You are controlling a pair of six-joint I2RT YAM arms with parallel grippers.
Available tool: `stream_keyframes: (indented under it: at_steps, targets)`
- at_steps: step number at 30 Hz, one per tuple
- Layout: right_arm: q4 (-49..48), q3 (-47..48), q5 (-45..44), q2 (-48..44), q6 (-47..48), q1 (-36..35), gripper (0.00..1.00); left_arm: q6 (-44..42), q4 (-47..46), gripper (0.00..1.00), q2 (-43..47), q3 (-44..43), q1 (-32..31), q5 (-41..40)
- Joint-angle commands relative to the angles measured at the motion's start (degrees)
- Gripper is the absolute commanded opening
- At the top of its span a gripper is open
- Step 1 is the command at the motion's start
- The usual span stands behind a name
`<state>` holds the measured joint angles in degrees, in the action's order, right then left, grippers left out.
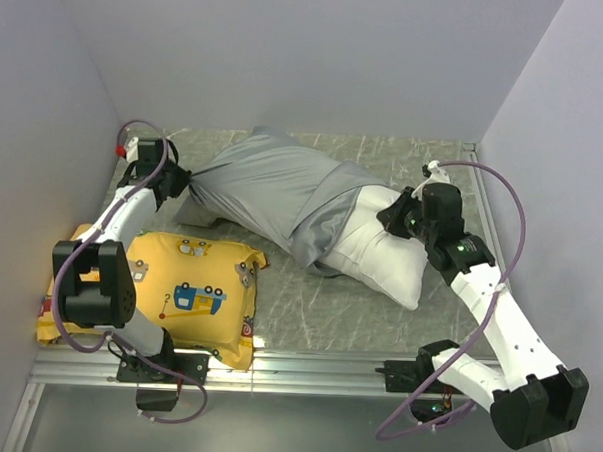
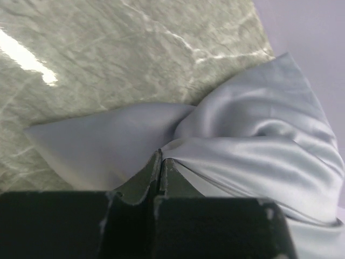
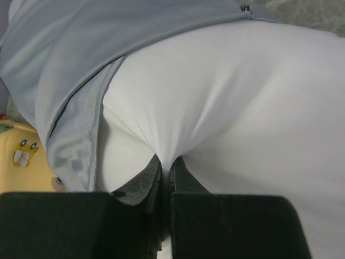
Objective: Remove the pillowcase from the pillow
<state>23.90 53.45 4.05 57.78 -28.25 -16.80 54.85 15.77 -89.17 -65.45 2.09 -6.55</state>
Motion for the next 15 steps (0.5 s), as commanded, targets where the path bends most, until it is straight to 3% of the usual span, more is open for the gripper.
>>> stream_keyframes:
  at_steps: [1,5,8,9,11,15]
  targets:
    - [-3.24,-0.45,-7.66,-1.62,1.45,3.53,0.0,-0.8,-8.38,0.0,2.5,1.2,3.63,-3.31]
    - [-6.67,-4.75,-5.98,-1.35,0.74,1.16,0.0,-1.58,-9.88,0.04,4.17,2.0,1.52,-0.05]
    - [-9.39,-8.71,-8.35,-0.92,-1.45,-6.3,0.0,-3.69,-8.57,0.31,6.63,0.33,-0.24,-2.41]
    - [-10.09,-10.63,-10.1,0.04,-2.15,-8.93,0.0,-4.65,-7.87,0.5,7.51,-0.89,-1.29,-3.55]
    - [-14.57,-13.27,-9.68,1.71,-4.79,-14.39,0.0,-6.24,-6.9,0.64,9.79,-2.31,-1.74,-6.54]
    - [-25.38,-23.19,-7.91,8.29,-10.94,-21.77,0.0,-14.39,-5.75,0.72,12.08,-8.18,-9.53,-11.29]
